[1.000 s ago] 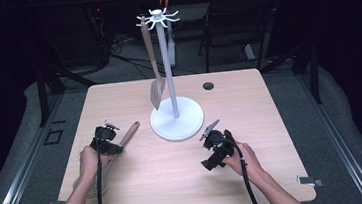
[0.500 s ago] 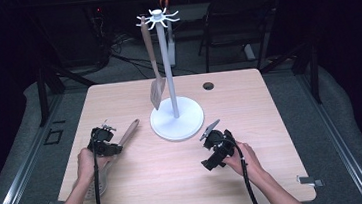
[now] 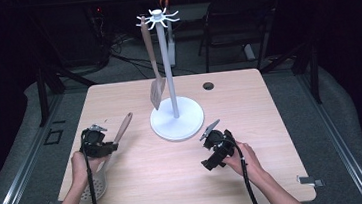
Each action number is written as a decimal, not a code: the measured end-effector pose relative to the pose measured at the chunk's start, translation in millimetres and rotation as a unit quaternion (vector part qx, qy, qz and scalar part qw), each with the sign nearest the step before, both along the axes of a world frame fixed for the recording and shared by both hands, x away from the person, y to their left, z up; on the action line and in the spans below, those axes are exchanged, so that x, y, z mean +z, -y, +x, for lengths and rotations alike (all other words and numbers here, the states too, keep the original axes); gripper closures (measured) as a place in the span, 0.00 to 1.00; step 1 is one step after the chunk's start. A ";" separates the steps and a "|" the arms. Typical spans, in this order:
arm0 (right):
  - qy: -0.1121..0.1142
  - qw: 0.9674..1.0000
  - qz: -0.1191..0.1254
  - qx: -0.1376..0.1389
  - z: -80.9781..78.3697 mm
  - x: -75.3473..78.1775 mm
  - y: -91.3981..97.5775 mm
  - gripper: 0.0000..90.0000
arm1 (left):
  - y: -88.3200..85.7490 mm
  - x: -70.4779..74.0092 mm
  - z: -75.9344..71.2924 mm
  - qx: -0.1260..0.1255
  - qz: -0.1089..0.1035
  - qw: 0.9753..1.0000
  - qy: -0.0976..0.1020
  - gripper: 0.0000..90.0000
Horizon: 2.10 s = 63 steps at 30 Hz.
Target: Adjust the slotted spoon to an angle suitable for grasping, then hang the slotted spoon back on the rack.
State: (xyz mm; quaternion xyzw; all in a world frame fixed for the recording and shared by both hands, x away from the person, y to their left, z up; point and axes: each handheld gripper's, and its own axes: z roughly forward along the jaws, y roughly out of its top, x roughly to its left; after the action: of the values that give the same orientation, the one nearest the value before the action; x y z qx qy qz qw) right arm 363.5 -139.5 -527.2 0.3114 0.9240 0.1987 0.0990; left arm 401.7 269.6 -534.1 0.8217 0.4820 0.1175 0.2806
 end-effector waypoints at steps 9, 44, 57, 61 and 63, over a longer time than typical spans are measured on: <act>0.000 1.000 -0.005 0.000 1.0 0.5 1.0 0.07 | -0.6 5.1 -4.6 0.000 -0.007 1.000 0.025 0.84; 0.000 1.000 -0.006 0.000 1.1 -0.2 0.7 0.07 | -0.3 53.4 -38.4 0.007 -0.088 0.973 0.211 0.84; -0.002 1.000 -0.002 -0.002 3.1 -3.8 0.6 0.07 | 9.1 70.7 -44.7 0.005 -0.102 0.959 0.266 0.84; -0.006 1.000 -0.005 0.001 4.7 -4.4 0.9 0.07 | 9.7 75.7 -46.1 0.009 -0.122 0.948 0.294 0.84; -0.008 1.000 -0.007 -0.001 4.2 -5.8 1.5 0.07 | 10.2 79.3 -44.8 0.011 -0.130 0.943 0.305 0.84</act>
State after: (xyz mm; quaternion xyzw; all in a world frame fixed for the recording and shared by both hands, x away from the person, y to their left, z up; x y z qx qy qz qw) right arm 367.7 -141.0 -533.0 0.3130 0.9258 0.1899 0.0940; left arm 356.9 259.4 -454.8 0.6972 0.3934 0.3022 0.5176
